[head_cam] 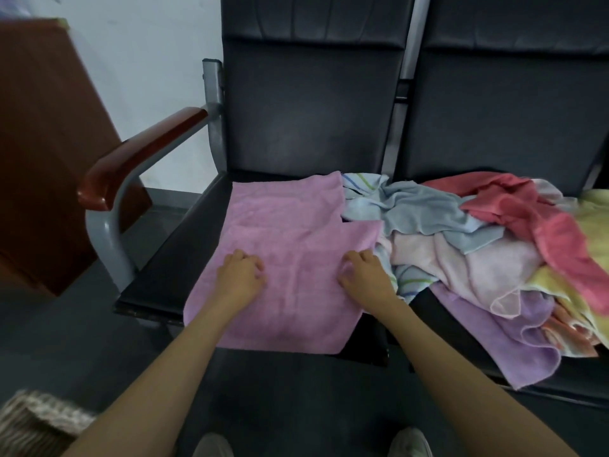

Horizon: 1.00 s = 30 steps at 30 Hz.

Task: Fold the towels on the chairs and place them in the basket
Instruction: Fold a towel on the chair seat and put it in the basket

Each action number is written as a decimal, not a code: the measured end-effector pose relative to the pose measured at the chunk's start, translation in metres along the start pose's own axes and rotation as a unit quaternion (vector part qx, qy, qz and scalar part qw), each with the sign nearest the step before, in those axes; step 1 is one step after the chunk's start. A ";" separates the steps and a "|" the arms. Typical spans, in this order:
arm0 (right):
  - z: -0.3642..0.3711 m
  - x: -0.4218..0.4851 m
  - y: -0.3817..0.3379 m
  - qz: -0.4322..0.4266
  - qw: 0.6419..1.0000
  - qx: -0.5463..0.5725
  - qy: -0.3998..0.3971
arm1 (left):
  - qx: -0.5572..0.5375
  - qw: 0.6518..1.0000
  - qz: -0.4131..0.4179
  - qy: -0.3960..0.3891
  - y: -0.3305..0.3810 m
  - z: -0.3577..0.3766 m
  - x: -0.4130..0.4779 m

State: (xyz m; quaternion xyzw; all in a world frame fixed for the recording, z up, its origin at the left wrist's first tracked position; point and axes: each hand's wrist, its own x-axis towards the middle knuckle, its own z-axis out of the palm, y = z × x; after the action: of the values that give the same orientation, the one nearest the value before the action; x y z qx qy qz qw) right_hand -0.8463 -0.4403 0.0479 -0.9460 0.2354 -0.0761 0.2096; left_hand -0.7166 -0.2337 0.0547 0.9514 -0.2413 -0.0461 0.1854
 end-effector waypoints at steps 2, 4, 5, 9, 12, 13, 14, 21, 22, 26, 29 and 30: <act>0.001 -0.004 -0.003 0.026 0.999 -0.029 0.032 | -0.006 1.000 0.000 -0.028 0.000 -0.005 0.000; -0.001 -0.005 0.001 0.078 0.992 -0.062 0.082 | -0.010 0.995 -0.001 -0.096 -0.003 -0.009 -0.004; -0.003 -0.004 0.006 0.112 0.989 -0.057 0.085 | -0.002 0.991 0.003 -0.131 -0.003 -0.011 -0.007; -0.006 -0.003 0.026 0.160 0.987 0.020 0.029 | 0.038 0.982 0.038 -0.181 -0.001 -0.009 -0.018; -0.011 -0.004 0.027 0.102 0.984 0.073 0.128 | 0.055 0.982 0.041 -0.177 -0.003 -0.001 -0.018; -0.015 -0.005 0.023 0.088 0.976 0.116 0.162 | 0.053 0.983 0.040 -0.173 -0.003 0.000 -0.018; -0.020 -0.006 0.018 0.078 0.963 0.178 0.185 | 0.051 0.984 0.039 -0.168 -0.002 0.001 -0.017; -0.037 -0.002 0.014 0.093 0.958 0.188 0.196 | -0.003 0.995 0.064 -0.079 -0.005 0.014 -0.022; -0.035 -0.001 0.019 0.096 0.971 0.120 0.182 | -0.038 0.994 0.087 -0.060 -0.007 0.013 -0.024; -0.020 -0.006 0.037 0.043 0.994 -0.034 0.091 | -0.151 0.973 0.164 -0.067 -0.017 -0.001 -0.030; -0.021 -0.011 0.036 -0.105 0.990 0.001 0.094 | -0.112 0.966 0.172 -0.157 -0.029 -0.011 -0.029; -0.023 -0.013 0.033 -0.150 0.985 0.005 0.080 | -0.096 0.963 0.167 -0.188 -0.033 -0.014 -0.029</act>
State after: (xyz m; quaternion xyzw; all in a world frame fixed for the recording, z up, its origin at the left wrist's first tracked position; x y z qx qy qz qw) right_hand -0.8773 -0.4684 0.0543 -0.9603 0.1066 -0.1831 0.1813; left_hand -0.7254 -0.1883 0.0553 0.8494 -0.4222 -0.2158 0.2318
